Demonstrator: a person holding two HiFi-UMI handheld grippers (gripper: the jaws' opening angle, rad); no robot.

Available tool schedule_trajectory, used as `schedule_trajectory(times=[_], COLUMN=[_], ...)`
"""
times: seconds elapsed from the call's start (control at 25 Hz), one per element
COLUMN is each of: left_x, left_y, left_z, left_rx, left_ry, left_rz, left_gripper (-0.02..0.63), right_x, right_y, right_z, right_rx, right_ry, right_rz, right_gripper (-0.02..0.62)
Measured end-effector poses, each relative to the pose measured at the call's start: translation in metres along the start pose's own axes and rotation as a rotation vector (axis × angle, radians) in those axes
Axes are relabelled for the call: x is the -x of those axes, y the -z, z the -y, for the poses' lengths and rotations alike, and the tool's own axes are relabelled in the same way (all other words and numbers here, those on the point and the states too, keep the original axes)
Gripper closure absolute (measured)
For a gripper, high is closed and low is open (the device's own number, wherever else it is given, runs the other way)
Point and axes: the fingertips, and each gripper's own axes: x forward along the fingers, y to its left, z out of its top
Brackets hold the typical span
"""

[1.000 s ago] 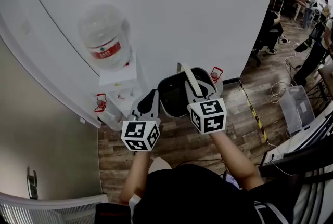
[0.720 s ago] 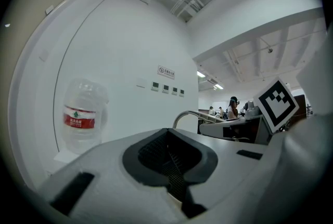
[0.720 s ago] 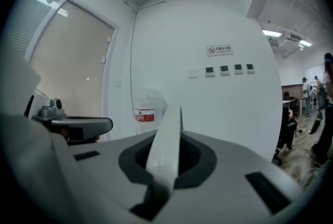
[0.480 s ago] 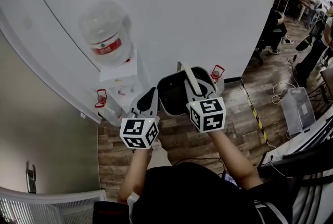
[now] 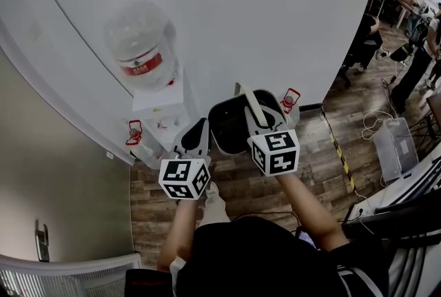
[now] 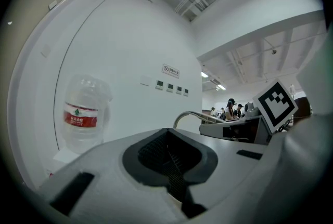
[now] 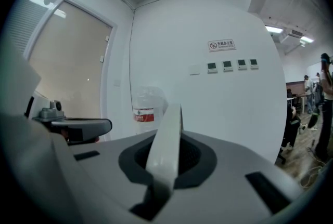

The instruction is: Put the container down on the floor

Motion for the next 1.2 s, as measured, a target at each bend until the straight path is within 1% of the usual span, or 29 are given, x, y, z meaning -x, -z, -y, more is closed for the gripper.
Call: schedule_trajectory(times=[0.4, 0.84, 1.2], left_x=[-0.034, -0.088, -0.133], left_y=[-0.004, -0.018, -0.027], left_z=[-0.040, -0.103, -0.153], left_rx=[0.009, 0.013, 0.021], left_ry=[-0.006, -0.018, 0.010], left_rz=[0.003, 0.007, -0.017], left_gripper=[0.589, 0.589, 0.589], right_x=[-0.052, -0.129, -0.193], right_y=[-0.007, -0.023, -0.038], right_z=[0.005, 0.011, 0.022], right_rx=[0.000, -0.010, -0.033], right_ry=[0.002, 0.001, 0.042], right_rz=[-0.010, -0.013, -0.024], right_gripper=[0.563, 0.563, 0.563])
